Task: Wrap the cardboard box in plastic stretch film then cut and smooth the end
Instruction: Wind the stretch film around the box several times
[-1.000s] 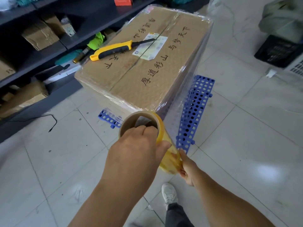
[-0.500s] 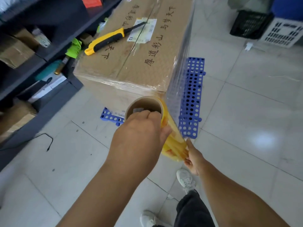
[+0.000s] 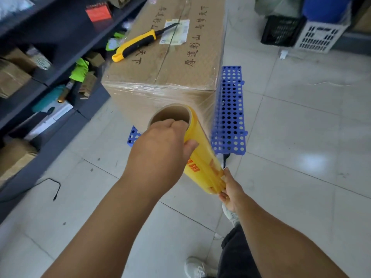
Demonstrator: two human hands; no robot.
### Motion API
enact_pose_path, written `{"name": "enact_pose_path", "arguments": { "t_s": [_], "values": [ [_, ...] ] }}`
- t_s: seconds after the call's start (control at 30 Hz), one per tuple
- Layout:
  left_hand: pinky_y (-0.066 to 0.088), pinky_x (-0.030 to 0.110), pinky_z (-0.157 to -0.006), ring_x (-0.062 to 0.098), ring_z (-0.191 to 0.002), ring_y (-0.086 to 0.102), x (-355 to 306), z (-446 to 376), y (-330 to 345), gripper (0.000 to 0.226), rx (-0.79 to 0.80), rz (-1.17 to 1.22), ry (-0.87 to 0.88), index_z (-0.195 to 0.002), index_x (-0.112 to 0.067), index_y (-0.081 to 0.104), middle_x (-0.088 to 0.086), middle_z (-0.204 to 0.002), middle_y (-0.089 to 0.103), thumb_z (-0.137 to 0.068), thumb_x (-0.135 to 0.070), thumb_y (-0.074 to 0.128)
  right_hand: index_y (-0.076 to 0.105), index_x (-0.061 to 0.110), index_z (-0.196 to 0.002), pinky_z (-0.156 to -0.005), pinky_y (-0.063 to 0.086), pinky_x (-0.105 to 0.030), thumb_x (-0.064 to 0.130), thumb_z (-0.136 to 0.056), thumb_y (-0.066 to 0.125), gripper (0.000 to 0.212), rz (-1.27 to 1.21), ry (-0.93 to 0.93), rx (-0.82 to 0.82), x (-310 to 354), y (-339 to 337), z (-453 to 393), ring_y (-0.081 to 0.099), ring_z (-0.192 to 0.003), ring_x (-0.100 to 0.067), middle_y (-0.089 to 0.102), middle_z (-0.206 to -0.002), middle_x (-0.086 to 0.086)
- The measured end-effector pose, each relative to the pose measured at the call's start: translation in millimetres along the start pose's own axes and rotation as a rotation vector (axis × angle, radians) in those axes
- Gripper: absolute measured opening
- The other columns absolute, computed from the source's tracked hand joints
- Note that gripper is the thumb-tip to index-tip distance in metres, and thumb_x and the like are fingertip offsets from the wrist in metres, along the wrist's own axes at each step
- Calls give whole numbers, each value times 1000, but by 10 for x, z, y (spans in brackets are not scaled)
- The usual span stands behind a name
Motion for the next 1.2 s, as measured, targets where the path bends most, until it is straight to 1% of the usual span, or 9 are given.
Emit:
{"name": "enact_pose_path", "arguments": {
  "t_s": [0.13,0.23,0.3,0.37,0.53,0.63,0.9,1.03,1.2],
  "values": [
    [27,25,-65,13,-80,38,173,57,-40,30,17,-8,28,-106,-17,55,-5,-87,45,-90,-42,48,42,17,-140,-103,40,-32,57,-90,49,64,-19,-10,-24,-116,102,112,49,-125,-24,48,-140,-8],
    [29,26,-66,18,-87,46,317,77,-69,28,26,2,44,-102,-16,55,0,-96,56,-89,-40,50,43,19,-139,-102,40,-31,61,-87,51,67,-31,-15,-32,-233,241,162,51,-122,-23,50,-138,-7],
    [31,28,-66,18,-84,46,403,81,-92,27,18,-1,61,-99,-15,56,2,-98,58,-89,-39,51,42,20,-140,-99,40,-31,62,-87,51,68,-43,-18,-14,-302,349,166,50,-120,-23,50,-139,-6],
    [32,28,-65,17,-80,43,493,80,-100,27,22,4,75,-99,-15,57,2,-98,58,-88,-39,51,41,21,-140,-97,40,-30,62,-86,52,69,-58,-7,-8,-384,434,159,50,-117,-23,49,-138,-7],
    [37,29,-69,16,-87,48,723,32,-63,29,53,50,106,-104,-18,58,-1,-100,59,-87,-41,52,41,20,-141,-94,40,-29,62,-87,50,68,-122,-6,-14,-525,605,125,51,-110,-21,50,-137,-8],
    [38,28,-71,15,-92,49,861,-20,-30,30,81,69,153,-107,-20,57,-3,-102,58,-88,-42,50,41,18,-140,-100,39,-30,58,-90,49,65,-171,-20,-42,-573,737,85,51,-121,-23,50,-138,-9],
    [42,29,-73,13,-92,48,1258,-215,-39,29,119,118,318,-106,-22,55,-7,-97,55,-89,-44,47,46,15,-137,-107,38,-32,59,-89,50,65,-349,-34,-105,-767,1222,-11,50,-112,-20,50,-138,-8],
    [40,29,-72,13,-94,47,1422,-304,-78,28,151,135,393,-109,-25,54,-8,-99,53,-90,-43,46,47,17,-136,-95,41,-27,58,-89,49,63,-426,-44,-116,-815,1504,60,50,-104,-16,53,-131,-5],
    [42,30,-78,13,-100,47,1627,-406,-134,32,179,149,442,-114,-25,52,-8,-106,55,-90,-44,45,47,23,-136,-91,46,-30,63,-86,51,64,-466,-18,-175,-983,1692,125,54,-109,-21,54,-132,-7]
  ]
}}
Point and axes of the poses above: each hand's wrist, its own z-axis away from the middle knuckle, its own y-axis out of the palm, x = y × z, the point moved 10 cm from there along -z, towards the middle knuckle
